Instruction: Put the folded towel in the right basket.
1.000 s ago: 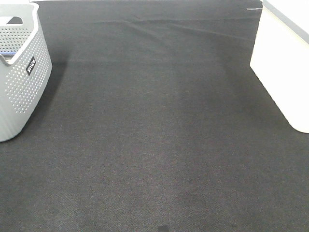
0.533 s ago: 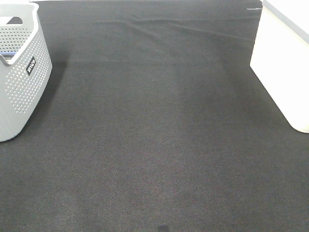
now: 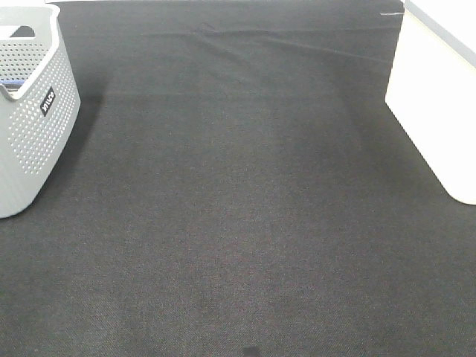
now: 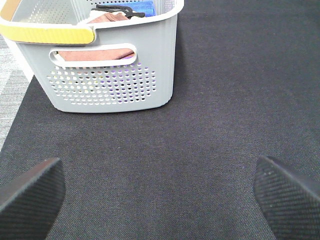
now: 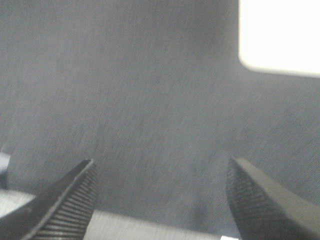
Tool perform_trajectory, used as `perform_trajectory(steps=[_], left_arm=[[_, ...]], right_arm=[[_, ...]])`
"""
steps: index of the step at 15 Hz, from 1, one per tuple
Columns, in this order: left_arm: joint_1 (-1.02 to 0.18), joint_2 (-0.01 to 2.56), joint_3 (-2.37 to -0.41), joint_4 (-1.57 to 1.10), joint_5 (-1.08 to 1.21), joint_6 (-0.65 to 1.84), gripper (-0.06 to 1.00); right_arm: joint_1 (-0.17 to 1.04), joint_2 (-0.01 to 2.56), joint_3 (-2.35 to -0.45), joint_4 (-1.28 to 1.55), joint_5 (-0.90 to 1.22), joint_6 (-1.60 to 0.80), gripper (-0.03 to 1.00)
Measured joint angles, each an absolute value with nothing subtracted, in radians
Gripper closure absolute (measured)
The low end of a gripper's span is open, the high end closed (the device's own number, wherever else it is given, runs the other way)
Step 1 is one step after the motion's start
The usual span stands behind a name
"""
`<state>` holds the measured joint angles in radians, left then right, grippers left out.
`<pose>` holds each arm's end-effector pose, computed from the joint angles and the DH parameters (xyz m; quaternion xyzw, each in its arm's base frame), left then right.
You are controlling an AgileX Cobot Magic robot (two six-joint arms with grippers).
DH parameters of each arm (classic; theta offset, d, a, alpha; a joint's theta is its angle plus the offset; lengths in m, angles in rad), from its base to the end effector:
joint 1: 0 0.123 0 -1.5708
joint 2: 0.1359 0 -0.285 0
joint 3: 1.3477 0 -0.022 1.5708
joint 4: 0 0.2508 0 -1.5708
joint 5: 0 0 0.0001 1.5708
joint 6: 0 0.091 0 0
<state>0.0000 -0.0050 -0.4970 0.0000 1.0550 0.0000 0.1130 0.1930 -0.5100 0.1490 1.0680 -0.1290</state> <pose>-0.0050 0.0000 0.2769 0.0000 0.8512 0.0000 0.5248 0.0220 0.0144 0.2786 -0.1046 0.8903 0.0708 0.4375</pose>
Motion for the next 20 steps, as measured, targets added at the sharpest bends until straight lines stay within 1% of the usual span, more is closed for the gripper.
perform_trajectory(steps=[2, 6, 9, 10, 15, 20], left_arm=[[0.000, -0.005, -0.497, 0.000, 1.055, 0.000, -0.03], [0.000, -0.005, -0.497, 0.000, 1.055, 0.000, -0.03], [0.000, -0.005, -0.497, 0.000, 1.055, 0.000, -0.03], [0.000, -0.005, -0.497, 0.000, 1.055, 0.000, -0.03], [0.000, -0.005, -0.497, 0.000, 1.055, 0.000, -0.03], [0.000, -0.005, -0.497, 0.000, 1.055, 0.000, -0.03]], right_arm=[[0.113, 0.149, -0.509, 0.149, 1.069, -0.129, 0.28], [0.107, 0.147, -0.507, 0.149, 1.069, -0.129, 0.28], [0.014, 0.139, -0.507, 0.150, 1.068, -0.129, 0.28], [0.007, 0.115, -0.507, 0.150, 1.068, -0.129, 0.28], [0.006, -0.005, -0.507, 0.150, 1.069, -0.129, 0.28], [0.006, -0.007, -0.504, 0.148, 1.069, -0.129, 0.28]])
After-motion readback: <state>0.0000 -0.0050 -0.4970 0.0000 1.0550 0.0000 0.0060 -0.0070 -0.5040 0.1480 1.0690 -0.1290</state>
